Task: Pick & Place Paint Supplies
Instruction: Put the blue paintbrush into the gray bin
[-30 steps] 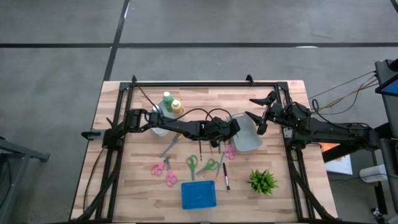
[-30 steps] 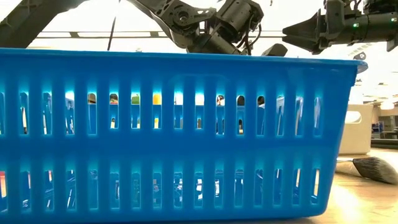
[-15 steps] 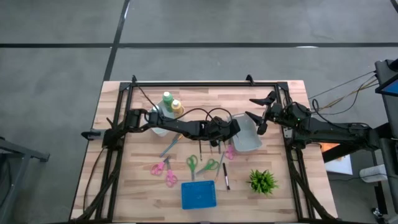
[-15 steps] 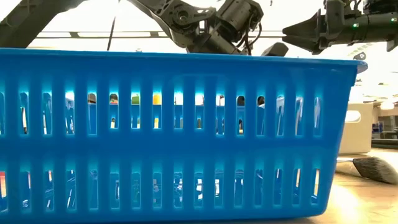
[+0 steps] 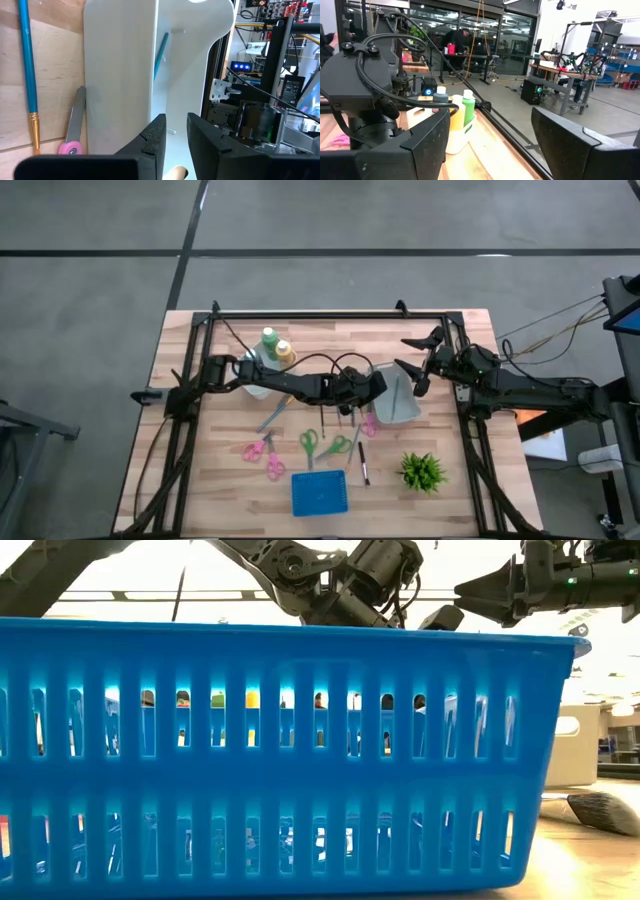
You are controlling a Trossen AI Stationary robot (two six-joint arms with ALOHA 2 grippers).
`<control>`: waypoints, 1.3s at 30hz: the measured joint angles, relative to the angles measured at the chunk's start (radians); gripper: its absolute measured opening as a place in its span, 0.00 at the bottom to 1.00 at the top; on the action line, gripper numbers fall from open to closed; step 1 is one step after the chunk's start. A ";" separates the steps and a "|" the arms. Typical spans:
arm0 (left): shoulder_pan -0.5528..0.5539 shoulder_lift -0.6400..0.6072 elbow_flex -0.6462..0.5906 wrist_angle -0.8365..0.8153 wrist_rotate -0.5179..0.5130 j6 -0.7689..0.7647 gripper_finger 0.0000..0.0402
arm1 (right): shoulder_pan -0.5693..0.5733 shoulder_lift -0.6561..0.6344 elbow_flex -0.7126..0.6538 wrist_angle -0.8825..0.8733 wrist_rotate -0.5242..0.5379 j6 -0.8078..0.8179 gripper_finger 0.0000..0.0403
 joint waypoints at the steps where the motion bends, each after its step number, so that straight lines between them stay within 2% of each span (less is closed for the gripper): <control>1: 0.000 0.000 0.000 0.000 0.000 0.000 0.20 | 0.000 0.000 0.000 0.000 0.000 0.000 0.69; 6: 0.000 -0.002 -0.001 0.000 0.000 0.013 0.20 | 0.000 0.000 0.000 0.000 0.000 -0.002 0.69; 12: 0.005 -0.041 -0.004 -0.041 -0.021 0.112 0.21 | 0.000 0.000 0.000 0.000 0.000 -0.002 0.69; 22: 0.018 -0.188 -0.004 -0.261 -0.087 0.284 0.21 | 0.000 0.001 0.000 -0.001 0.000 -0.001 0.69; 27: 0.024 -0.272 -0.003 -0.343 -0.099 0.556 0.21 | 0.000 0.001 0.000 -0.001 0.000 0.000 0.69; 34: 0.014 -0.343 -0.003 -0.353 -0.079 1.230 0.21 | 0.000 0.000 0.000 -0.001 0.000 -0.002 0.69; 36: 0.001 -0.362 -0.024 -0.354 -0.095 1.314 0.21 | 0.000 0.000 0.000 -0.001 0.000 -0.001 0.69; 39: -0.018 -0.403 -0.095 -0.292 -0.134 1.337 0.21 | 0.000 0.000 0.000 -0.001 0.000 -0.002 0.69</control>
